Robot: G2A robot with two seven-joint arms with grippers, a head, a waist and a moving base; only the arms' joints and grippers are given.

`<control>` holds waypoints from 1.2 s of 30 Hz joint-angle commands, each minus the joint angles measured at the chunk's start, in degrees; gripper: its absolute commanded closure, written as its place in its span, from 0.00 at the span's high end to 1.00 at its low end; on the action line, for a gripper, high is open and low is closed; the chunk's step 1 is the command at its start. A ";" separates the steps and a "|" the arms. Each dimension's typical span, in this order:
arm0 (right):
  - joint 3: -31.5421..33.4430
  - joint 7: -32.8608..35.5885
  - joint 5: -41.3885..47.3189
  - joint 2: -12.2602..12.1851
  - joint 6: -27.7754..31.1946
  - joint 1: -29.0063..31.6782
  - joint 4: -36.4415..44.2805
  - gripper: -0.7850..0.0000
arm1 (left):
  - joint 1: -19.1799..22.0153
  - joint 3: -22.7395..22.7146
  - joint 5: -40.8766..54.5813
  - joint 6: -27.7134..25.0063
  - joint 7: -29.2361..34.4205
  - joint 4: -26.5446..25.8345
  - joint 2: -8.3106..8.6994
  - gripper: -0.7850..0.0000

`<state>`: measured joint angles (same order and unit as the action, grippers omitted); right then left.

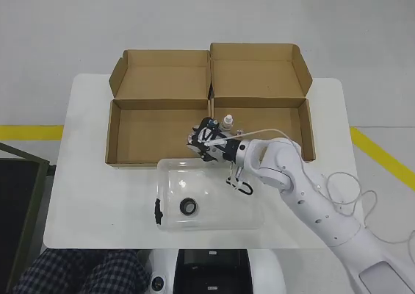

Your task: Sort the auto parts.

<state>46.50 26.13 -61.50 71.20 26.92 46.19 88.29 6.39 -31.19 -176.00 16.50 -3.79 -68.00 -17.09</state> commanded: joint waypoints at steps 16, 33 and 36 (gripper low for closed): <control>-3.19 6.26 1.62 2.51 -1.93 -4.80 -6.96 0.01 | 0.00 0.00 0.00 0.00 0.00 0.00 0.00 1.00; -3.97 9.54 2.65 3.86 -1.02 -6.17 -9.18 0.22 | 0.00 0.00 0.00 0.00 0.00 0.00 0.00 1.00; -4.06 10.06 2.68 4.05 -0.96 -6.29 -9.47 0.25 | 0.00 0.00 0.00 0.00 0.00 0.00 0.00 1.00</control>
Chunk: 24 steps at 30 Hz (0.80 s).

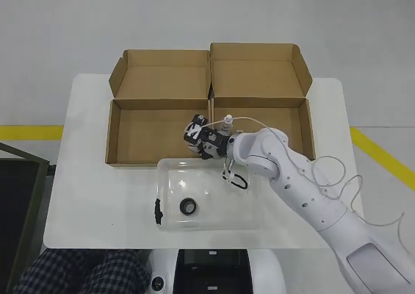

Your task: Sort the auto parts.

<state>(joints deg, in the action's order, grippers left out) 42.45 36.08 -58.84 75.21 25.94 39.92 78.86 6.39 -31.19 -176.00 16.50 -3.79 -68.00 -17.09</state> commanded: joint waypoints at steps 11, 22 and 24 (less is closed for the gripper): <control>0.11 1.13 0.25 0.55 0.80 -0.21 -0.37 0.36 | 0.00 0.00 0.00 0.00 0.00 0.00 0.00 1.00; 2.48 0.67 -0.50 0.21 1.35 1.01 3.97 0.36 | 0.00 0.00 0.00 0.00 0.00 0.00 0.00 1.00; 3.69 0.73 -0.86 -0.17 1.56 1.86 6.40 0.36 | 0.00 0.00 0.00 0.00 0.00 0.00 0.00 1.00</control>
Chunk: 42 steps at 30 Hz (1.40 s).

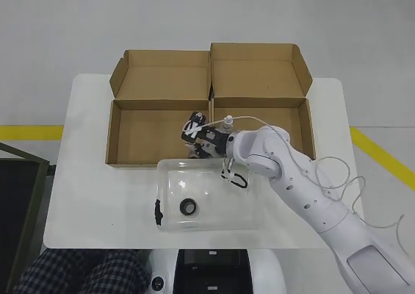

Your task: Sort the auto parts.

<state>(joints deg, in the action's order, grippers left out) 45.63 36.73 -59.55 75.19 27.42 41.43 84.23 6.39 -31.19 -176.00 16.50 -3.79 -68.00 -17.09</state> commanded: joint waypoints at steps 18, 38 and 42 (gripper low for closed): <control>9.35 2.96 -1.97 -4.46 10.76 15.81 24.95 0.38 | 0.00 0.00 0.00 0.00 0.00 0.00 0.00 1.00; 9.90 3.19 -7.90 -7.09 21.88 22.87 26.54 0.40 | 0.00 0.00 0.00 0.00 0.00 0.00 0.00 1.00; 10.08 2.32 -8.96 -7.54 23.02 23.94 25.04 0.41 | 0.00 0.00 0.00 0.00 0.00 0.00 0.00 1.00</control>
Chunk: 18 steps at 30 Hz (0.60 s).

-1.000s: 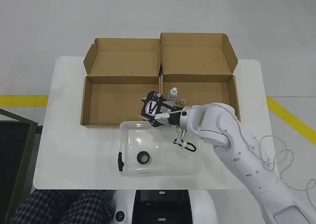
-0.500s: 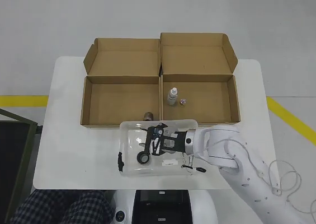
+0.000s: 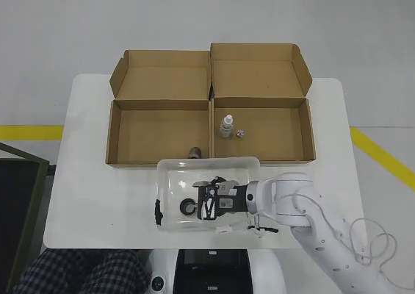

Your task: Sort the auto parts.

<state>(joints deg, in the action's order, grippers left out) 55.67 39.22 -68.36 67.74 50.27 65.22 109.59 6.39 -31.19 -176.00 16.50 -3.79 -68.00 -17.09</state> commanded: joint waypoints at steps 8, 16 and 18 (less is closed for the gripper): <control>-1.62 -1.09 -4.29 -0.45 1.44 0.01 -3.17 0.43 | 0.00 0.00 0.00 0.00 0.00 0.00 0.00 1.00; -4.59 -3.20 -6.69 -0.15 0.49 -1.34 -6.60 0.42 | 0.00 0.00 0.00 0.00 0.00 0.00 0.00 1.00; -5.48 -3.53 -7.02 0.00 0.22 -1.82 -7.23 0.42 | 0.00 0.00 0.00 0.00 0.00 0.00 0.00 1.00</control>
<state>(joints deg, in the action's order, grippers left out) 50.53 35.82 -75.30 67.68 50.59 63.60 102.60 6.39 -31.19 -176.00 16.50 -3.79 -68.00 -17.09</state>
